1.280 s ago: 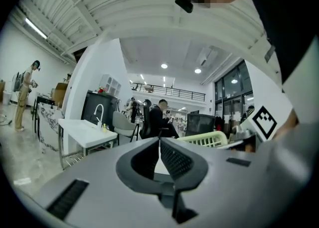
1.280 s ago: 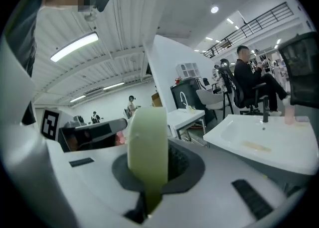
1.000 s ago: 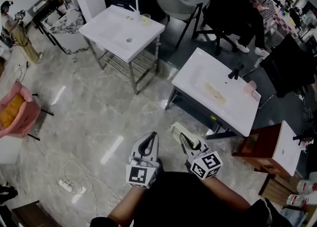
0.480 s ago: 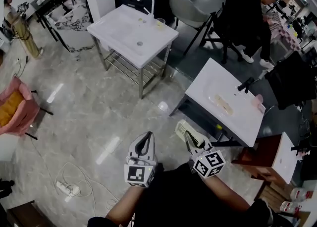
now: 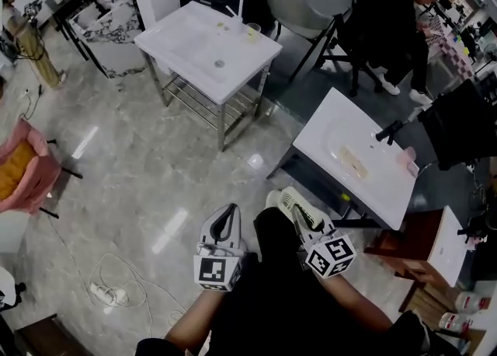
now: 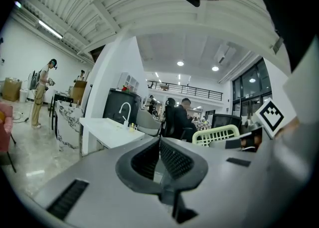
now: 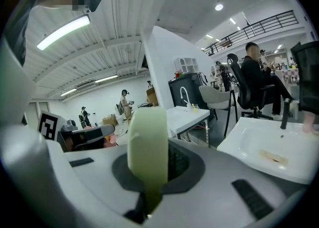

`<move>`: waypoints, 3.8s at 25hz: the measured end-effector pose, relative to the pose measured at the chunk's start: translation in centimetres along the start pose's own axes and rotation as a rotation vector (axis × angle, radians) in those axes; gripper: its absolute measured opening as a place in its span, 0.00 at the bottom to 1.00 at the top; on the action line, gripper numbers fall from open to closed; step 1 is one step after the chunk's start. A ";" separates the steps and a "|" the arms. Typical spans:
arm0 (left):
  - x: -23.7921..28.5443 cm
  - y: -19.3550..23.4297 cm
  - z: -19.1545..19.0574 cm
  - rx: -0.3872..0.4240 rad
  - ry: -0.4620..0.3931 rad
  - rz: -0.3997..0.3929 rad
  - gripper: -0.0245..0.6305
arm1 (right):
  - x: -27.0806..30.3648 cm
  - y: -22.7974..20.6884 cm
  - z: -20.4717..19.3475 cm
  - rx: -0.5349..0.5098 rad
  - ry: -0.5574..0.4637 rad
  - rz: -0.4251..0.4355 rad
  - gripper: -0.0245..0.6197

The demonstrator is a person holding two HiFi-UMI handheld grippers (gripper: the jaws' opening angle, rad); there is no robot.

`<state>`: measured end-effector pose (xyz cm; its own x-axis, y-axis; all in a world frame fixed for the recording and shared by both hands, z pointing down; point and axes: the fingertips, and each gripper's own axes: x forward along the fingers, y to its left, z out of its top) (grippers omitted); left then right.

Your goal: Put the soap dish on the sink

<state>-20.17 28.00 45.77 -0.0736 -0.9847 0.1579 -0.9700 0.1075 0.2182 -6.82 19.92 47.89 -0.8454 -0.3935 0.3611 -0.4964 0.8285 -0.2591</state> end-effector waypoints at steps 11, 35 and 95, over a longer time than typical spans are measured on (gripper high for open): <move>8.6 -1.0 1.5 0.048 0.058 -0.053 0.06 | 3.4 -6.8 2.6 0.074 -0.089 -0.025 0.05; 38.0 -8.4 5.5 0.109 0.094 -0.170 0.06 | 9.3 -33.5 10.2 0.291 -0.111 -0.184 0.05; 69.3 -13.0 -2.5 0.143 0.433 -0.553 0.06 | 27.8 -60.5 2.2 0.819 0.257 -0.229 0.05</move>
<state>-12.08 -41.31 56.23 0.5078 -0.7434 0.4353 -0.8615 -0.4403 0.2530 -0.78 -41.99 71.69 -0.6868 -0.3316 0.6468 -0.7162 0.1572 -0.6800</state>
